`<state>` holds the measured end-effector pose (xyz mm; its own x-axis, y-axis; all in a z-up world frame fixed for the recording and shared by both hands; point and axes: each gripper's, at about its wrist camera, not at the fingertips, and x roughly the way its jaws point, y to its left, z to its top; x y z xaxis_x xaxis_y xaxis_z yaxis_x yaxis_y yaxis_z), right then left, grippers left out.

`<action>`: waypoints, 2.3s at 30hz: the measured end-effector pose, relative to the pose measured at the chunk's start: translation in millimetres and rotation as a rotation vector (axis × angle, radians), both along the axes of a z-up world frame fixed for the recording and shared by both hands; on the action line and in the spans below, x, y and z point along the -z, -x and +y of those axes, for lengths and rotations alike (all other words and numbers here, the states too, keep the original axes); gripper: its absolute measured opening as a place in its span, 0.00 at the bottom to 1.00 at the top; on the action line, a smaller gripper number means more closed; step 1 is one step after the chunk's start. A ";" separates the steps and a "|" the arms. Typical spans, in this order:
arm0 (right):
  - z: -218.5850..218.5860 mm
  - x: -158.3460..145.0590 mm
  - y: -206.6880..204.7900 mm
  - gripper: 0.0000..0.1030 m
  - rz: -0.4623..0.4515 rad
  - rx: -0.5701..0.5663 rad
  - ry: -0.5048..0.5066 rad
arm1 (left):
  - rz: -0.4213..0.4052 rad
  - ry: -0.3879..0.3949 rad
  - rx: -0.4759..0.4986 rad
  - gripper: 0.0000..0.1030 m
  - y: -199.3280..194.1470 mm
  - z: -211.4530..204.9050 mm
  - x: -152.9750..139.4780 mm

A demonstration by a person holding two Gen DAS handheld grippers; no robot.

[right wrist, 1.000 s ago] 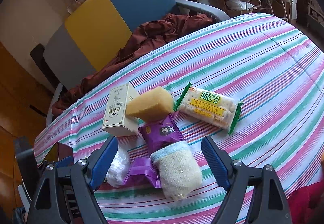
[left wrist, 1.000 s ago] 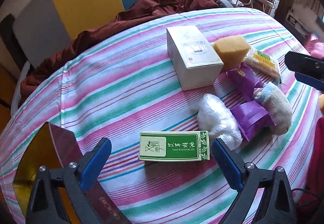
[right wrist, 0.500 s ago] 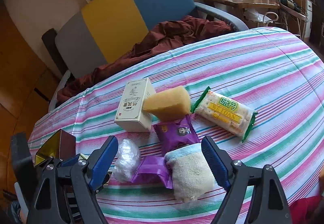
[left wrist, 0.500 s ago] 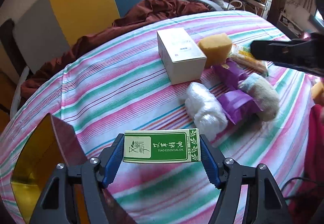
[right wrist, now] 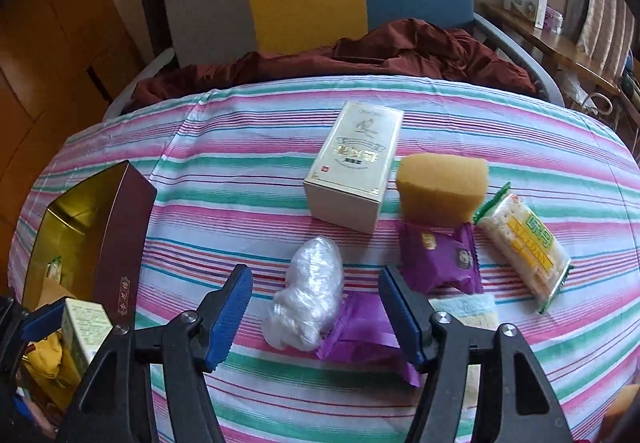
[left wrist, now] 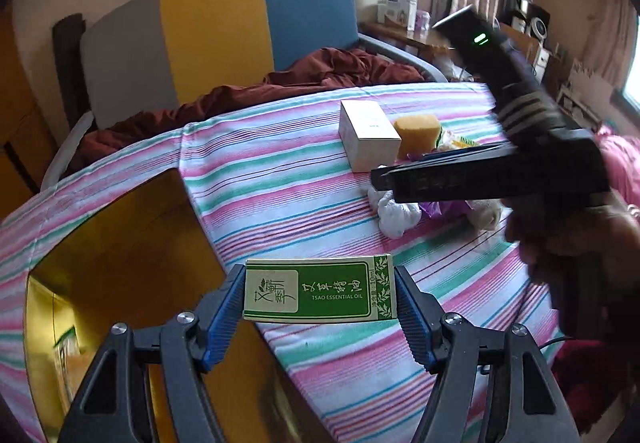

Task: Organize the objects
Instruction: 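Grasp the green essential-oil box with the left tool and lift it, then drop the green box into the tray while the right tool grasps a white bundle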

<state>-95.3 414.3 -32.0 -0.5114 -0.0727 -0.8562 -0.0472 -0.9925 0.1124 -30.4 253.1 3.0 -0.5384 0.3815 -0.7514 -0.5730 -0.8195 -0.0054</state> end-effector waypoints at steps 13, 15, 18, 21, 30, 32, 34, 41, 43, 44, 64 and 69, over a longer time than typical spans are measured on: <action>-16.8 29.2 7.5 0.31 -0.090 -0.078 -0.105 | 0.009 -0.097 -0.144 0.69 -18.6 -68.2 -15.0; -18.7 30.4 7.4 0.31 -0.097 -0.086 -0.112 | 0.004 -0.102 -0.182 0.69 -17.6 -83.8 -15.4; -17.4 32.1 8.0 0.31 -0.113 -0.088 -0.094 | 0.002 -0.109 -0.248 0.69 -15.6 -111.9 -15.2; -16.8 32.5 8.3 0.31 -0.117 -0.089 -0.093 | -0.005 -0.113 -0.327 0.69 -12.3 -143.1 -12.7; -16.8 34.1 6.9 0.31 -0.115 -0.091 -0.088 | 0.013 -0.104 -0.537 0.69 -12.3 -226.2 -9.4; -16.8 34.3 7.0 0.31 -0.116 -0.092 -0.087 | 0.026 -0.100 -0.560 0.69 -13.8 -235.6 -10.3; -16.9 34.6 7.1 0.32 -0.114 -0.091 -0.088 | 0.051 -0.086 -0.581 0.69 -15.6 -240.7 -12.6; -19.9 33.9 5.7 0.32 -0.105 -0.104 -0.106 | 0.106 -0.033 -0.594 0.69 -14.1 -239.8 -18.9; -20.2 33.9 4.5 0.32 -0.104 -0.104 -0.108 | 0.106 -0.020 -0.587 0.69 -11.6 -239.9 -18.9; -20.2 33.9 4.2 0.32 -0.103 -0.104 -0.107 | 0.105 -0.016 -0.585 0.69 -9.7 -239.3 -19.4; -22.1 35.4 5.0 0.32 -0.099 -0.116 -0.140 | -0.112 -0.066 -0.537 0.69 85.0 -258.4 2.3; -21.2 35.6 5.7 0.32 -0.099 -0.121 -0.144 | -0.123 -0.003 -0.518 0.69 105.5 -249.1 15.6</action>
